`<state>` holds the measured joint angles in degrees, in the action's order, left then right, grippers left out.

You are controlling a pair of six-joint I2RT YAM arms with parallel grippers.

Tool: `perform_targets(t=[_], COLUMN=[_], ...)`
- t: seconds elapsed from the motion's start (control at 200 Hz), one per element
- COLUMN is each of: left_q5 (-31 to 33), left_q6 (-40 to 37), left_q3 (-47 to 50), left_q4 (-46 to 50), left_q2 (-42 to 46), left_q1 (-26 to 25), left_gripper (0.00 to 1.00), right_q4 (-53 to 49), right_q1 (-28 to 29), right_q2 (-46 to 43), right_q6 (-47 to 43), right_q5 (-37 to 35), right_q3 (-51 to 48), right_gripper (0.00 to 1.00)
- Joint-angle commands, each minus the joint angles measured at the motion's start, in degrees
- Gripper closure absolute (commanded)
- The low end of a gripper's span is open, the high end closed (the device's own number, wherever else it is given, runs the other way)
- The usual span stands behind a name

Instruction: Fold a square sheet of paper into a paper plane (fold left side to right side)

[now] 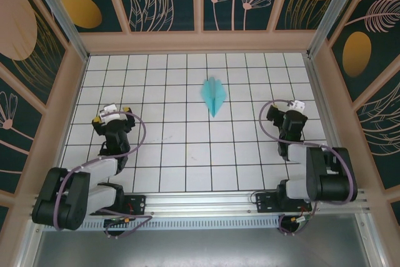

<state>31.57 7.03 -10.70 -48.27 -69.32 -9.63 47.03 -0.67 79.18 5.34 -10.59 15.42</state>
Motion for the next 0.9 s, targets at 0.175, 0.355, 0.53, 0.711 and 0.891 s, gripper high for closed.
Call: perform_targets(t=[0.175, 0.355, 0.53, 0.711, 0.891], left_q5=[-11.55, -12.23, -14.02, -15.35, -15.22], left_q6=[-2.05, -2.37, -1.55, -2.49, -6.42], left_q3=[-0.27, -0.38, 0.32, -0.05, 2.40], left_q4=[-14.47, -14.85, -13.32, -17.00, -30.22], left_q2=[-4.56, -4.80, -3.17, -5.57, -12.49], left_q1=[3.47, 3.57, 3.56, 3.56, 3.56], left_gripper=[0.01, 0.02, 0.01, 0.02, 0.01], right_q4=[26.90, 25.47, 25.40, 25.39, 25.40], right_q1=[-0.59, -1.61, -1.50, -1.39, -1.31], right_q2=[9.44, 9.00, 9.00, 9.01, 8.98], right_q6=[-4.26, -3.45, -3.59, -3.59, -3.65], right_q5=[8.44, 9.46, 9.51, 9.49, 9.43], right_q3=[-3.08, -2.76, -2.76, -2.72, -2.69], right_gripper=[0.01, 0.01, 0.01, 0.01, 0.01])
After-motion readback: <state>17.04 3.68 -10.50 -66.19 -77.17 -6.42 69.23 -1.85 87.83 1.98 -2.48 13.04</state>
